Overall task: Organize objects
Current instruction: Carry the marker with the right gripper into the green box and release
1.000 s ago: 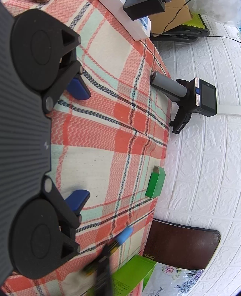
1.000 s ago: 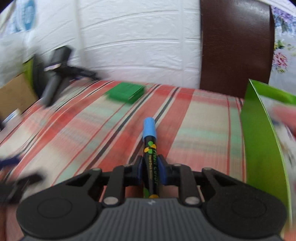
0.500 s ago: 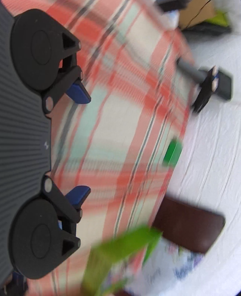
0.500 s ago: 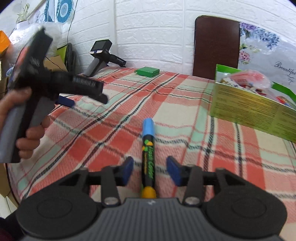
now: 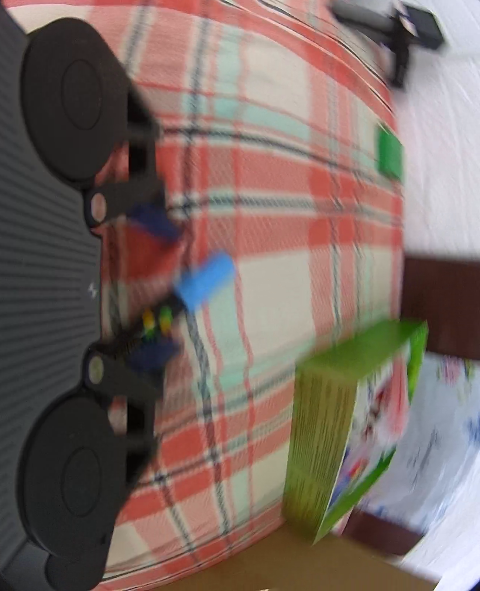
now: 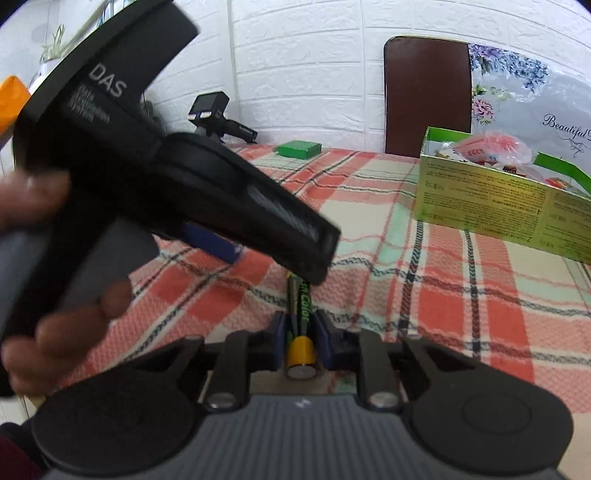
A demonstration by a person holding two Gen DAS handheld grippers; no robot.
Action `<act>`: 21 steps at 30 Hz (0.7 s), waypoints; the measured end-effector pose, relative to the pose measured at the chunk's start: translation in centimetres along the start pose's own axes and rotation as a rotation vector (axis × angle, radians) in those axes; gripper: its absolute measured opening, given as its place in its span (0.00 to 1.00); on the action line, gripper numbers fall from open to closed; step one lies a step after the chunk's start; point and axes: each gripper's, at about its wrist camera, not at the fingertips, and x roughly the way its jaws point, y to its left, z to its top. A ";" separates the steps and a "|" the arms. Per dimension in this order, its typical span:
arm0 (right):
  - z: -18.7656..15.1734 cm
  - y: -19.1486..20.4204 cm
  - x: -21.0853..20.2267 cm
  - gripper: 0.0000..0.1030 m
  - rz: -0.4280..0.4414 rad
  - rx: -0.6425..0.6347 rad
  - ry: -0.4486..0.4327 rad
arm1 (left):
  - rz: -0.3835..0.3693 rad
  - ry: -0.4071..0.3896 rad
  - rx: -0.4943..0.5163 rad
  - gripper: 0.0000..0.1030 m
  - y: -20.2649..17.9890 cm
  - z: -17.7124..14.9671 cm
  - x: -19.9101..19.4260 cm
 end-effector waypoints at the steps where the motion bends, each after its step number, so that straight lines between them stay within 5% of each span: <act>1: 0.1 -0.1 -0.2 0.17 0.004 0.008 -0.013 | 0.002 0.004 -0.002 0.34 -0.2 0.4 0.0; 6: 1.5 -1.4 -1.6 0.18 -0.034 0.027 -0.128 | -0.057 -0.062 -0.028 0.31 -1.1 3.2 -1.4; 11: 5.0 -4.7 -1.8 0.18 -0.136 0.016 -0.255 | -0.083 -0.192 0.080 0.29 -5.2 8.7 -2.1; 18: 10.6 -12.1 2.5 0.18 -0.210 0.101 -0.298 | -0.125 -0.207 0.067 0.23 -8.1 16.4 3.4; 21: 11.5 -13.9 5.2 0.21 -0.255 0.092 -0.287 | -0.063 -0.194 0.094 0.29 -8.6 17.7 5.9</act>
